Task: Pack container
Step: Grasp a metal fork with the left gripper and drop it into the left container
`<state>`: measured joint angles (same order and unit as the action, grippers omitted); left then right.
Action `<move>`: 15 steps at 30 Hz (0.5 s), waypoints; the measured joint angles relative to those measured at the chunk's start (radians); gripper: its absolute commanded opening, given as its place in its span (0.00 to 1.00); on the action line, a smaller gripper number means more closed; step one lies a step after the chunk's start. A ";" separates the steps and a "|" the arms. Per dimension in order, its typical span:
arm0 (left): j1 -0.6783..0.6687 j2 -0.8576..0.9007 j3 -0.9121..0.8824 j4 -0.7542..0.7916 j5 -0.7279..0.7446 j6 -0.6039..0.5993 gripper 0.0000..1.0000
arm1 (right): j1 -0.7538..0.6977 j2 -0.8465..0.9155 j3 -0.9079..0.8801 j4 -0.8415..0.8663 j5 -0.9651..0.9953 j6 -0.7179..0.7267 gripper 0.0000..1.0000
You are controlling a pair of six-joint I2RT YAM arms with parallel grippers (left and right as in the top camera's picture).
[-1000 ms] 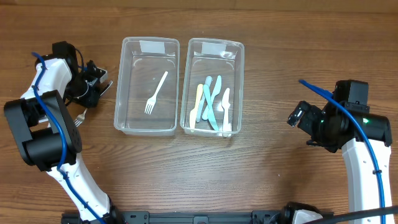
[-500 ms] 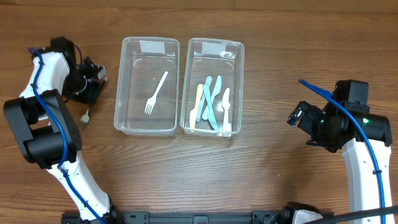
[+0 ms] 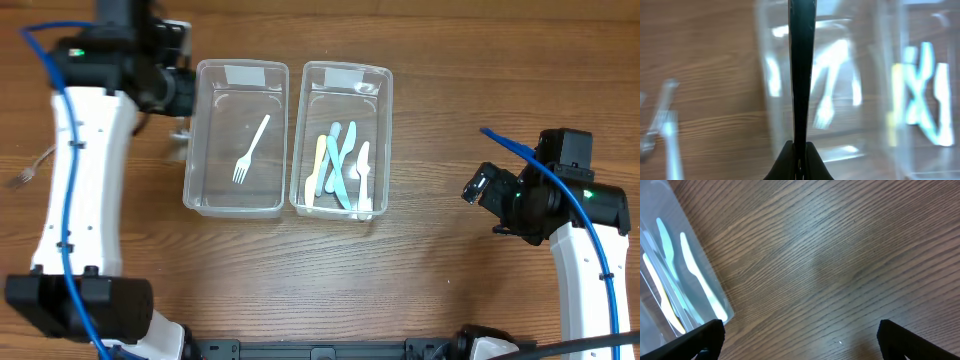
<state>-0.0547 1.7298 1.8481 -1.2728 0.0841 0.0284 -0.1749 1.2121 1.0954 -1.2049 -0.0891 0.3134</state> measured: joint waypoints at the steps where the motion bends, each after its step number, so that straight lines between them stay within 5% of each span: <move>1: -0.042 0.016 -0.004 0.009 0.002 -0.041 0.04 | 0.000 0.000 0.000 0.000 0.000 0.000 1.00; 12: -0.232 0.310 -0.021 0.063 0.010 -0.153 0.04 | 0.000 0.000 0.000 -0.013 -0.008 0.000 1.00; 15: -0.232 0.364 -0.031 0.061 0.010 -0.158 0.35 | 0.000 0.000 0.000 -0.014 -0.008 0.000 1.00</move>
<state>-0.2871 2.0937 1.8168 -1.2118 0.0937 -0.1295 -0.1749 1.2121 1.0954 -1.2194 -0.0971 0.3138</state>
